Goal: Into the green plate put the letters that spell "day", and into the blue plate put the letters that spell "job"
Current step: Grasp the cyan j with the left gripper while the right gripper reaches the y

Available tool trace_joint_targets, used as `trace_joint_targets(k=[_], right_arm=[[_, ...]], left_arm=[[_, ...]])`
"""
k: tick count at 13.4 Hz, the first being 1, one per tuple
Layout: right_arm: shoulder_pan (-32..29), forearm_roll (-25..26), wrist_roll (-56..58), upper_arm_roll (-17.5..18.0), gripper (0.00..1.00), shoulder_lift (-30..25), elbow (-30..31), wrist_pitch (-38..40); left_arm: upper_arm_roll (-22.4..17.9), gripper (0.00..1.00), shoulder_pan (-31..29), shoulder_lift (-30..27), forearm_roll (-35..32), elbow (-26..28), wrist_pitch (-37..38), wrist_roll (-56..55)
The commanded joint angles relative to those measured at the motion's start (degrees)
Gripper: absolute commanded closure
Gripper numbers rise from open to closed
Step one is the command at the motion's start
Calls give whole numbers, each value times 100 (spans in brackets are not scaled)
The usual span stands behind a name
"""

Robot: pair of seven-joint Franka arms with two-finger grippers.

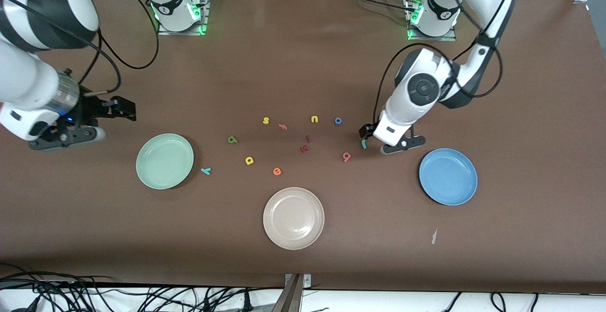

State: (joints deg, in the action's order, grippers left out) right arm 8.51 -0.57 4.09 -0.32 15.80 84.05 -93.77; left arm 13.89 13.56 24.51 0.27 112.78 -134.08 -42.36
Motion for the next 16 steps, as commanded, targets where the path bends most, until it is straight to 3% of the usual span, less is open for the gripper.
trace_joint_targets(k=[1, 3, 9, 13, 16], right_arm=[[167, 39, 13, 14, 0, 449, -117, -395], [465, 153, -4, -3, 0, 660, -117, -615], [598, 189, -766, -12, 0, 1250, -38, -1352], [590, 83, -1611, 6, 0, 1267, 533, -2372], [599, -39, -1893, 14, 0, 1486, 831, -3329]], left_arm=[[-18, 1, 112, 483, -141, -124, -398, -168], [-44, 1, 226, 703, -141, -186, -443, -159], [-79, 10, 253, 1204, -158, -598, -443, -194], [-88, 28, 226, 1284, -554, -670, -434, -370], [-88, 52, 244, 1284, -563, -669, -355, -414]])
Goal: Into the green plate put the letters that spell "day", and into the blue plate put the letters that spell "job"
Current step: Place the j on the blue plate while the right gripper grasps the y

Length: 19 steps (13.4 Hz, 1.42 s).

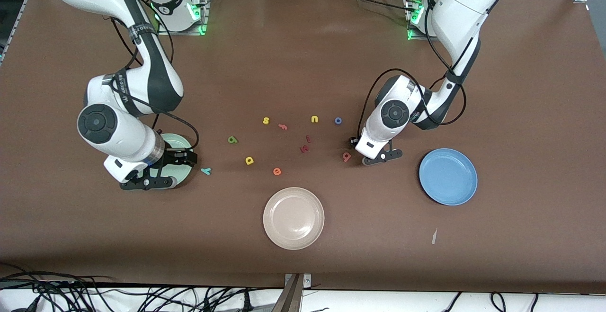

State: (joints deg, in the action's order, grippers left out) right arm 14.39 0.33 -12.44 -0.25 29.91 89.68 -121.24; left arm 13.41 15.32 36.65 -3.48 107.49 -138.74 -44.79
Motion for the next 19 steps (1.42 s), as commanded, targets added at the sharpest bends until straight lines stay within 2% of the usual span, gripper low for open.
trace_joint_targets(k=[1, 3, 4, 8, 9, 11, 12, 16, 18, 19], right_arm=[[11, -260, -345, 7, 0, 120, 443, -924], [11, -323, -495, 42, 0, 383, 690, -1671], [11, -323, -609, 94, 0, 471, 734, -1936], [46, -323, -1057, 112, 0, 665, 726, -2131], [46, -323, -1206, 112, 0, 718, 726, -2175], [64, -332, -1479, 200, 0, 780, 761, -2289], [81, -332, -1524, 209, 0, 797, 805, -2299], [108, -332, -1524, 218, 0, 806, 1340, -3001], [99, -332, -1489, 218, 0, 789, 1437, -3011], [99, -332, -1515, 218, 0, 763, 1490, -3011]], left_arm=[[-40, 66, 76, 71, -188, -140, 110, -170], [-40, 92, 76, 79, -188, -140, 110, -231], [-40, 100, 76, 79, -197, -140, 110, -231], [-40, 100, -20, 1, -302, -149, 188, -188], [-49, 100, -125, -139, -311, -253, 520, -92], [-32, 100, -458, -202, -311, -893, 1747, 477], [-32, 100, -660, -202, -311, -1044, 2110, 811], [-49, 100, -1495, -316, -346, -1011, 2158, 2471], [-23, 100, -1873, -307, -827, -967, 2044, 2887], [-23, 100, -1979, -290, -908, -845, 1756, 2923]])
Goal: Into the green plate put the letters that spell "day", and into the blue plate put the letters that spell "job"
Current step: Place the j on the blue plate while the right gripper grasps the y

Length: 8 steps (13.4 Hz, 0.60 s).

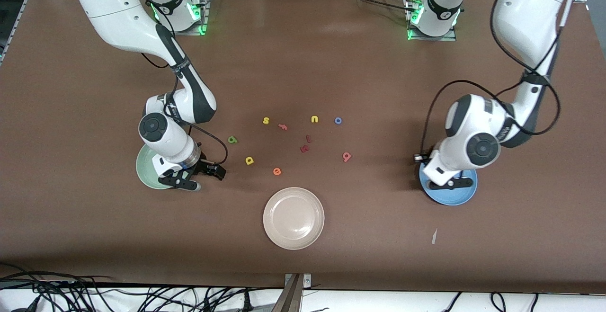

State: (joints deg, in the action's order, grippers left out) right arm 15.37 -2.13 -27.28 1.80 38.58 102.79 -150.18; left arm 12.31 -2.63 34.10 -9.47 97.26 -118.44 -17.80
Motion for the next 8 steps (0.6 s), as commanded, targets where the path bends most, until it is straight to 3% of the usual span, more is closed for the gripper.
trace_joint_targets(k=[1, 2, 3, 4, 6, 8], right_arm=[[1, -86, -41, 13, 0, -123, 232, -117], [1, -86, -58, 22, 0, -149, 276, -117], [1, -86, -58, 31, 0, -149, 285, -117], [1, -86, -58, 31, 0, -149, 311, -135], [1, -86, -50, 31, 1, -149, 338, -126], [1, -86, -41, 31, 8, -149, 382, -135]], left_arm=[[87, 100, -246, -62, -318, 588, -946, 241], [79, 100, -316, -192, -318, 1176, -1814, 233], [61, 82, -325, -307, -318, 1547, -2318, 189], [61, 1, -326, -334, -318, 1559, -2271, 171], [70, 0, -317, -361, -310, 1332, -1948, 119], [105, 0, -247, -361, -309, 1051, -1429, 110]])
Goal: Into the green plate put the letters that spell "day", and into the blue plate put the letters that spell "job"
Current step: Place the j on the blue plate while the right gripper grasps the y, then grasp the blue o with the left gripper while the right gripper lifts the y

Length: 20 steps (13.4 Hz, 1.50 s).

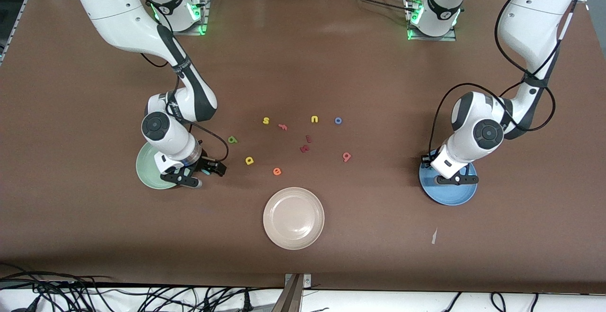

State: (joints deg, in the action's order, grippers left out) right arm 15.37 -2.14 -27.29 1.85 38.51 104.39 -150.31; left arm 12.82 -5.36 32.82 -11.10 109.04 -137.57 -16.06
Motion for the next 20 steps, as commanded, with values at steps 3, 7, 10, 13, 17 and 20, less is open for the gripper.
trace_joint_targets(k=[3, 7, 10, 13, 17, 20], right_arm=[[1, -85, -13, 26, 17, -142, 231, -121], [1, -76, 13, 17, 25, -142, 231, -121], [1, -23, 31, 17, 43, -142, 231, -121], [1, -6, 31, 17, 47, -133, 231, -121], [1, 12, 66, 17, 68, -116, 231, -174], [1, 12, 154, 17, 73, -116, 239, -174]], left_arm=[[395, 0, 280, -294, -147, -24, 582, -1210], [1334, 0, 589, -539, -147, 433, 573, -2811], [2065, 0, 676, -821, -156, 934, 372, -3647], [2155, 0, 1238, -743, -1398, 1251, -138, -5024], [2128, 1, 1362, 3, -1817, 814, -121, -5293], [2111, 2, 1336, 355, -1800, 505, -113, -5127]])
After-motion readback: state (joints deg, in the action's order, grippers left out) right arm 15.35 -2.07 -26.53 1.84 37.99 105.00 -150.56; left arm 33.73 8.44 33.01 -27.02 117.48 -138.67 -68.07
